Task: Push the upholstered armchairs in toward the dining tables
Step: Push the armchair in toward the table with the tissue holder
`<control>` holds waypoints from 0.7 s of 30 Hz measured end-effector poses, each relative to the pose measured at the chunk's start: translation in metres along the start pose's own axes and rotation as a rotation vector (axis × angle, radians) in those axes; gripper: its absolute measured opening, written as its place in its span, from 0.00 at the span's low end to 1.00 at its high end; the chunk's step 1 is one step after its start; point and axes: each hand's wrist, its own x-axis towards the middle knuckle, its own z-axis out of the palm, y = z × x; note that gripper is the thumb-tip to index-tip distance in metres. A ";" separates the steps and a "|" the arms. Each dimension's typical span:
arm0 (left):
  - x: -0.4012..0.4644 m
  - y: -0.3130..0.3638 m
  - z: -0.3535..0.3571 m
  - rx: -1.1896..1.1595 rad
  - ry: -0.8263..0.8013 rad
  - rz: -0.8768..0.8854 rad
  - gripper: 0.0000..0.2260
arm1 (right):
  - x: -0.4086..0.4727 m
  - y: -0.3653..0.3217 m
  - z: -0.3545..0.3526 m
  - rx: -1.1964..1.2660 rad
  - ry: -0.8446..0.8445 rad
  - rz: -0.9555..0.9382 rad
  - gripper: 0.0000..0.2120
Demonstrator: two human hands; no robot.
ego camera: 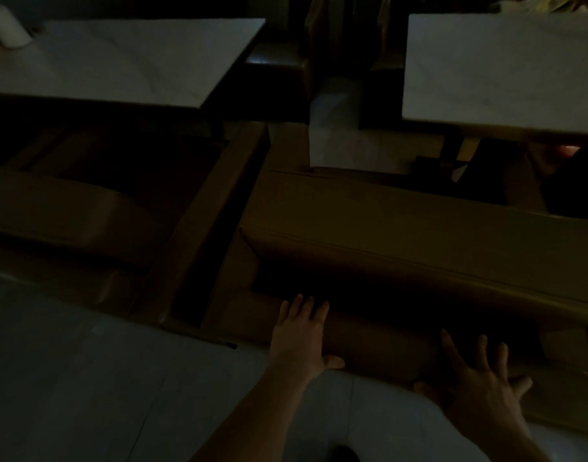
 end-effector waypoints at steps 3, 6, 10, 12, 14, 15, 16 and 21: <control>0.001 0.002 -0.002 0.006 -0.032 -0.020 0.50 | 0.002 -0.002 -0.004 0.001 -0.042 0.009 0.52; 0.002 0.003 -0.004 0.017 -0.046 -0.027 0.49 | 0.002 -0.004 -0.009 0.010 -0.074 0.027 0.52; 0.002 0.004 -0.007 0.034 -0.086 -0.022 0.49 | -0.001 -0.006 -0.016 0.045 -0.105 0.037 0.53; 0.000 0.002 -0.010 0.031 -0.119 -0.008 0.49 | -0.006 -0.006 -0.020 0.069 -0.137 0.020 0.54; -0.002 -0.002 -0.018 0.021 -0.168 0.008 0.48 | -0.010 -0.002 -0.027 0.089 -0.146 0.015 0.54; -0.003 -0.004 -0.025 0.011 -0.194 0.016 0.46 | -0.014 0.000 -0.032 0.096 -0.141 0.012 0.54; -0.006 -0.004 -0.032 0.000 -0.210 0.023 0.44 | -0.018 0.003 -0.037 0.105 -0.130 0.002 0.52; -0.038 -0.006 -0.069 -0.033 -0.218 0.055 0.40 | -0.049 0.000 -0.047 0.156 -0.059 -0.097 0.58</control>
